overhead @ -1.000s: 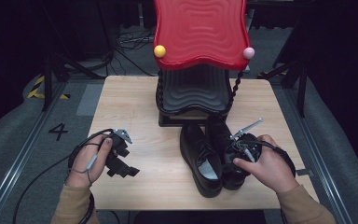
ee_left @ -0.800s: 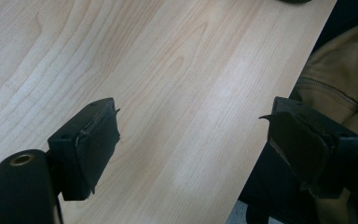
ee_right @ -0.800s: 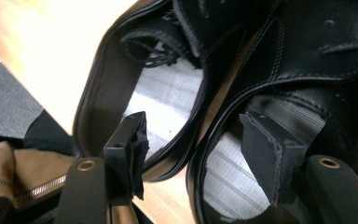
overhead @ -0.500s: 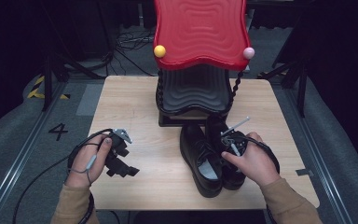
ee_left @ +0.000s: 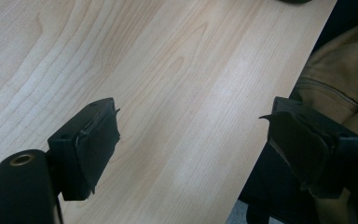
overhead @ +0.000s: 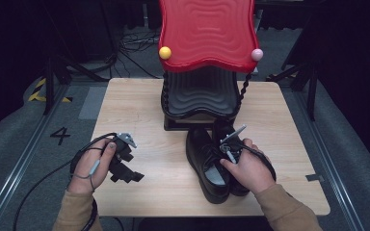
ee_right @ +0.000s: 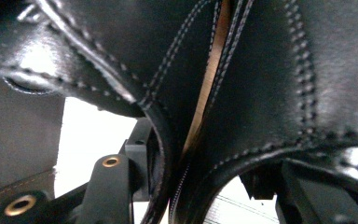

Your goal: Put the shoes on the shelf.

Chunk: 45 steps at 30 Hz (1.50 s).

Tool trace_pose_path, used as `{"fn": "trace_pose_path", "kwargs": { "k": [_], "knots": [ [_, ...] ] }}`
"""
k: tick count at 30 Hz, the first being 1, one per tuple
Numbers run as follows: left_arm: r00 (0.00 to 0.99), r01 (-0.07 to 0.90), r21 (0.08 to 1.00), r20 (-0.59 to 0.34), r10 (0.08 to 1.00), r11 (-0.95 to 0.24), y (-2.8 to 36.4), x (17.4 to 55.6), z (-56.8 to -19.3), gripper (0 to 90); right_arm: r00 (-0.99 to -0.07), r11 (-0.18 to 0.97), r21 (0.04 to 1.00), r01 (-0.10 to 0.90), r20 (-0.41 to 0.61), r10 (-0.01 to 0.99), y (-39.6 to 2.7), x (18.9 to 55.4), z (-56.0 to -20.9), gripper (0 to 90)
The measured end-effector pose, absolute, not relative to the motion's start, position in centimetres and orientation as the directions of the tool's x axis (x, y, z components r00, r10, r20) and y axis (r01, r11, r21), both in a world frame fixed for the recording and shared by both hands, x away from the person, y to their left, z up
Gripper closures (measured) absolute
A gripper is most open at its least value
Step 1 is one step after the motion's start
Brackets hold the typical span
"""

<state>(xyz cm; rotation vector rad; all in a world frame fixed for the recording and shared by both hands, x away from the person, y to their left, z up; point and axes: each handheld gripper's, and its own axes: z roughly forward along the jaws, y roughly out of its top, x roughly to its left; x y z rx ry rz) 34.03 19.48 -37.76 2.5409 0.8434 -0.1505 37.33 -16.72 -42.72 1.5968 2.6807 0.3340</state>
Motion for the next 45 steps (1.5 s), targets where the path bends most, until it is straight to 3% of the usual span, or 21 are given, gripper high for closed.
{"fn": "trace_pose_path", "kwargs": {
  "k": [5,8,14,20,31,38,45],
  "knots": [
    [0.807,0.590,0.388,-0.240,0.540,-0.708,19.5,34.0,-37.7,17.0,-0.576,0.558,0.200,0.805,0.042,0.816,-16.2,36.6,-42.9,53.0],
    [0.807,0.589,0.388,-0.240,0.539,-0.709,19.4,34.0,-37.7,17.0,-0.582,0.566,0.199,0.800,0.030,0.813,-16.1,36.5,-42.9,53.1],
    [0.807,0.589,0.382,-0.240,0.540,-0.712,19.4,34.2,-37.9,17.0,-0.520,0.507,0.161,0.847,0.056,0.852,-15.9,37.2,-42.6,58.8],
    [0.808,0.588,0.381,-0.241,0.538,-0.713,19.3,34.1,-37.9,17.0,-0.481,0.456,0.228,0.860,0.064,0.875,-15.8,37.7,-42.3,70.0],
    [0.804,0.593,0.385,-0.245,0.541,-0.707,19.6,34.2,-37.9,17.0,-0.435,0.418,0.194,0.887,0.054,0.899,-16.2,38.4,-41.6,80.9],
    [0.799,0.600,0.397,-0.248,0.548,-0.695,20.1,34.1,-37.9,17.0,-0.443,0.410,0.205,0.889,0.157,0.882,-17.0,38.2,-39.5,81.7],
    [0.800,0.598,0.405,-0.245,0.548,-0.692,20.3,34.0,-37.6,17.0,-0.472,0.440,0.193,0.877,0.174,0.865,-17.1,37.7,-37.3,81.5]
  ]
}}
